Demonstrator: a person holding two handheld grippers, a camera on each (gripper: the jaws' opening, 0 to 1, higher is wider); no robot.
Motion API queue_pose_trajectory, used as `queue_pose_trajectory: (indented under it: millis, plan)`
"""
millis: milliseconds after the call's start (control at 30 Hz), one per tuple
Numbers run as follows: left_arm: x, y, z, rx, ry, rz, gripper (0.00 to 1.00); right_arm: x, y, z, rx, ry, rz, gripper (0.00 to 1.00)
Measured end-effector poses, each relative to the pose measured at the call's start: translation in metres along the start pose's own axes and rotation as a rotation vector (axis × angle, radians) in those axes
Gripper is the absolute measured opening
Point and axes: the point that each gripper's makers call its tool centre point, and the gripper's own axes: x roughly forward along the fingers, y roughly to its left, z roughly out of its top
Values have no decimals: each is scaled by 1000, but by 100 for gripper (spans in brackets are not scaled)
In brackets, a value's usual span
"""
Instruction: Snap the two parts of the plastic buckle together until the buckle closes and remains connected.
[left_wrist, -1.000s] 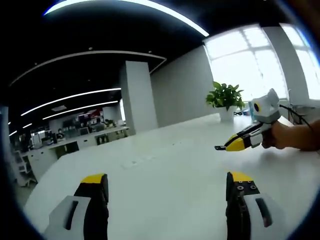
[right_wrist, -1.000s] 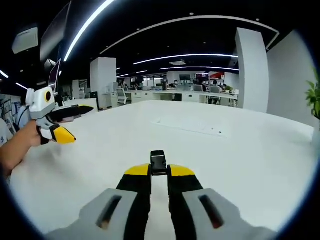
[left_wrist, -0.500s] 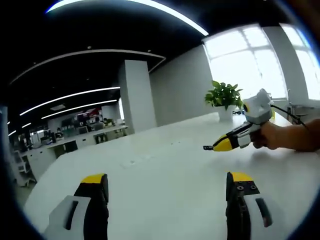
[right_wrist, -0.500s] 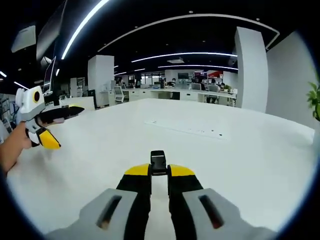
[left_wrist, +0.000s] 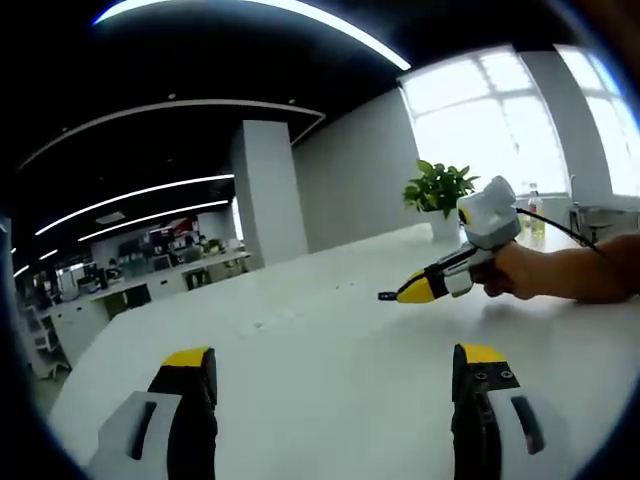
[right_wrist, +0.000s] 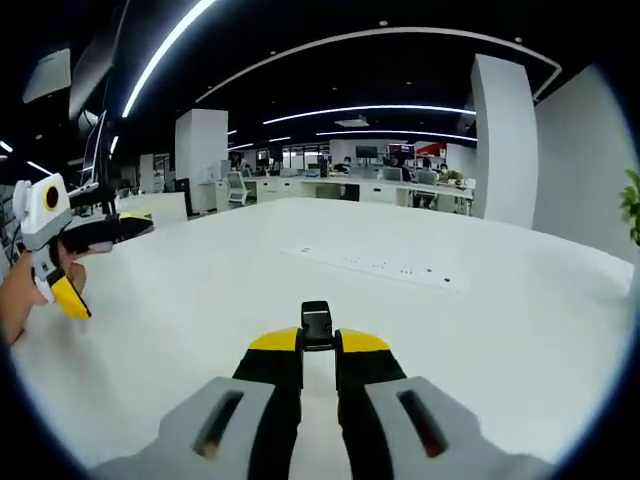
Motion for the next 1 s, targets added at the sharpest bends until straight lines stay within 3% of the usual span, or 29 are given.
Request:
queue_pose_trajectory:
  millis: [1000]
  plan:
    - [4, -9, -4, 21, 24, -24, 99, 40, -1, 7, -6, 26, 29, 9]
